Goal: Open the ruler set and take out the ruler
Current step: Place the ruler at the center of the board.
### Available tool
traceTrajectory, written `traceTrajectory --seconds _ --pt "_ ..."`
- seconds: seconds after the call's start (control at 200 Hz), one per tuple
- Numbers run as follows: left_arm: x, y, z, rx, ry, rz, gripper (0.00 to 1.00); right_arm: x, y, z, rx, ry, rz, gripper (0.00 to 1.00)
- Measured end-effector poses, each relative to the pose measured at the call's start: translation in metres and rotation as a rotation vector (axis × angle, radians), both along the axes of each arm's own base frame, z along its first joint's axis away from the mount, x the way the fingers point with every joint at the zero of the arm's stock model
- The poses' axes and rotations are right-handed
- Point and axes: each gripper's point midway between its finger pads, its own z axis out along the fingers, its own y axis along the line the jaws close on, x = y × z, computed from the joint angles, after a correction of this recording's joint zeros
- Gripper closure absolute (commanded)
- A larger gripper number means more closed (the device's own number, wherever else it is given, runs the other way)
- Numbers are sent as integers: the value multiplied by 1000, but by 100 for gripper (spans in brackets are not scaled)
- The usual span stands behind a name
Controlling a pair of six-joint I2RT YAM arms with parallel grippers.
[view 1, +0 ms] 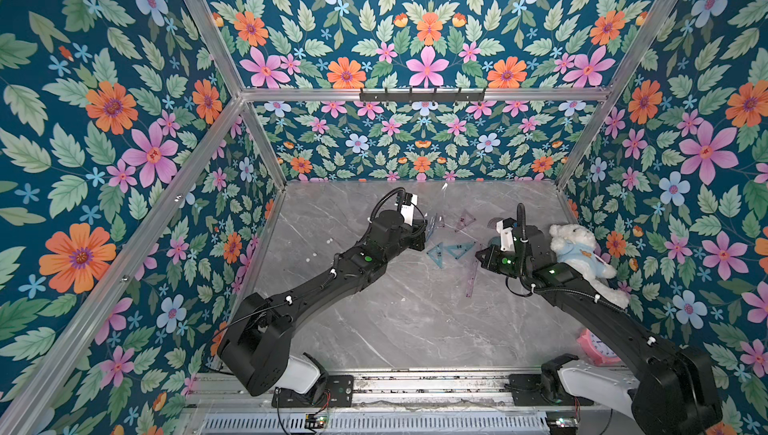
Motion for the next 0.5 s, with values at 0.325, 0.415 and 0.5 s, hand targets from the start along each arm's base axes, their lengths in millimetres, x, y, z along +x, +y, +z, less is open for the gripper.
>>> traceTrajectory --seconds 0.325,0.415,0.5 --pt "-5 1 -8 3 19 -13 100 16 -15 -55 110 120 -68 100" --pt "-4 1 -6 1 17 -14 100 25 -13 -61 130 127 -67 100" --pt "-4 0 -5 -2 14 -14 100 32 -14 -70 149 146 -78 100"
